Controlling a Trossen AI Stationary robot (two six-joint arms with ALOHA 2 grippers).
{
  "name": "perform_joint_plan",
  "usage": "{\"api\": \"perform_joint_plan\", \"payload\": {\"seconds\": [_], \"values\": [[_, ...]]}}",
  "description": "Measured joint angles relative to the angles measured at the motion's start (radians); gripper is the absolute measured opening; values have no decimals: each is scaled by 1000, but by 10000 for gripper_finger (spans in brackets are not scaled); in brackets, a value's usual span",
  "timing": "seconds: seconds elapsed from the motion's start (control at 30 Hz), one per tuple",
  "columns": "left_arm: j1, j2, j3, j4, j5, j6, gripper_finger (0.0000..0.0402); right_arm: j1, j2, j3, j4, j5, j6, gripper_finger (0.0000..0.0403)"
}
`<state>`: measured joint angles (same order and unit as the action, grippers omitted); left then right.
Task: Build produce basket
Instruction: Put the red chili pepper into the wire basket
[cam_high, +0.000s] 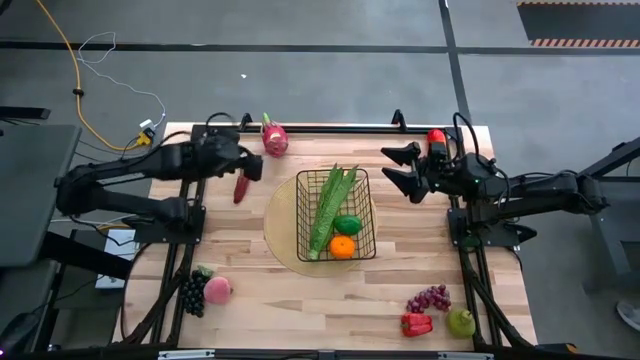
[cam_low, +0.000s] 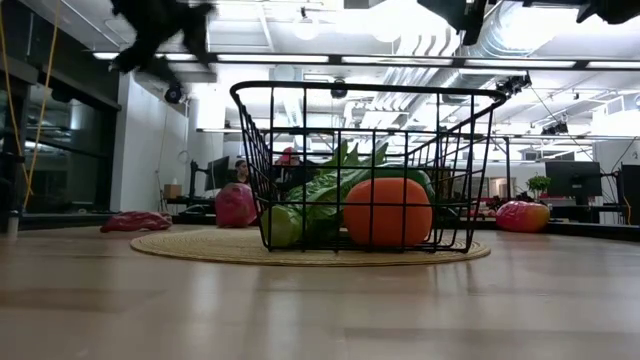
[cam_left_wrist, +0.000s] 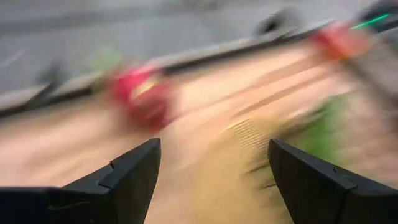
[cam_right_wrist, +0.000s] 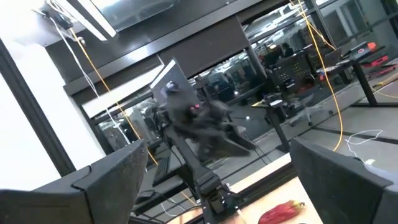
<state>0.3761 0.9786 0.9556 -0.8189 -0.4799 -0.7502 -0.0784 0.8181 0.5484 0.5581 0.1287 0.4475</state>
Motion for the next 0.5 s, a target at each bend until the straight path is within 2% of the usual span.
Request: {"api": "perform_joint_plan", "payload": {"seconds": [0.1, 0.2, 0.37, 0.5], "values": [[112, 90, -15, -155, 87, -31, 284, 0, 0, 0, -2, 0, -2, 383], [216, 181, -78, -170, 205, -28, 284, 0, 0, 0, -2, 0, -3, 383], [344, 310, -194, -22, 354, 2, 284, 0, 0, 0, -2, 0, -3, 383], [409, 393, -238, 92, 386, -4, 284, 0, 0, 0, -4, 0, -3, 383]]}}
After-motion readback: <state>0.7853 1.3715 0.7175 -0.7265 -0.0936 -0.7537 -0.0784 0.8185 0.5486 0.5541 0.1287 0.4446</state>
